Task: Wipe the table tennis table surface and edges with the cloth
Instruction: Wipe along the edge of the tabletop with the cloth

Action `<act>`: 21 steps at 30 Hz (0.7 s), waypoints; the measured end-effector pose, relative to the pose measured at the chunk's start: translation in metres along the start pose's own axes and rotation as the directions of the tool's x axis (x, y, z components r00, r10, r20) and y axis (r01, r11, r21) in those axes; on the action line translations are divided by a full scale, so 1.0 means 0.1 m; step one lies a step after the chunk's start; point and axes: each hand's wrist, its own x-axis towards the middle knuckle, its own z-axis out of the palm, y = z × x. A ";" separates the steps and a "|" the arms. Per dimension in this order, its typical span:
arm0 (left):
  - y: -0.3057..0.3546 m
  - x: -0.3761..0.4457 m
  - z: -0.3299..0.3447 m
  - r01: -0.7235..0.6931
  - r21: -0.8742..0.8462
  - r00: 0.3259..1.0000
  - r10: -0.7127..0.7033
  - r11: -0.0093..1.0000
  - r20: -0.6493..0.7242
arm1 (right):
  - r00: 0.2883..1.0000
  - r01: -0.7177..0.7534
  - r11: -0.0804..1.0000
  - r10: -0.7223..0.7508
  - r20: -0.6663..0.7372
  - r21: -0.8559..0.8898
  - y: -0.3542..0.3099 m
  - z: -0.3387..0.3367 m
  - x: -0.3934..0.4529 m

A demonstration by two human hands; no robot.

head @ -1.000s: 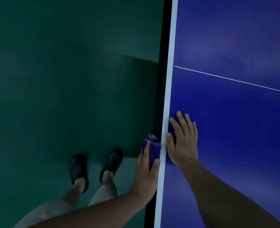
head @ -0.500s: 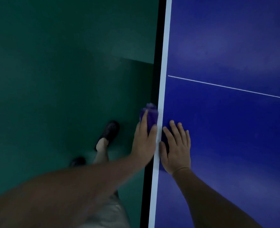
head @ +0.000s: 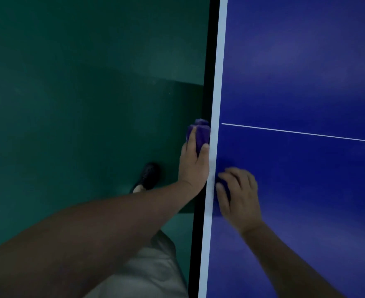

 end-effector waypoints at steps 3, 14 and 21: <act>0.00 0.05 -0.02 -0.049 -0.005 0.999 0.049 0.999 -0.008 | 0.998 0.057 0.997 -0.056 -0.023 0.050 0.13 -0.06 0.80; 0.22 0.43 0.00 0.043 -0.085 0.999 -0.042 0.995 0.015 | 0.969 0.196 0.972 -0.212 0.126 0.126 0.12 -0.02 2.58; 0.81 1.51 -0.02 -0.085 -0.079 0.996 0.085 0.993 -0.004 | 0.942 0.297 0.955 -0.296 0.154 0.022 0.29 -0.03 3.17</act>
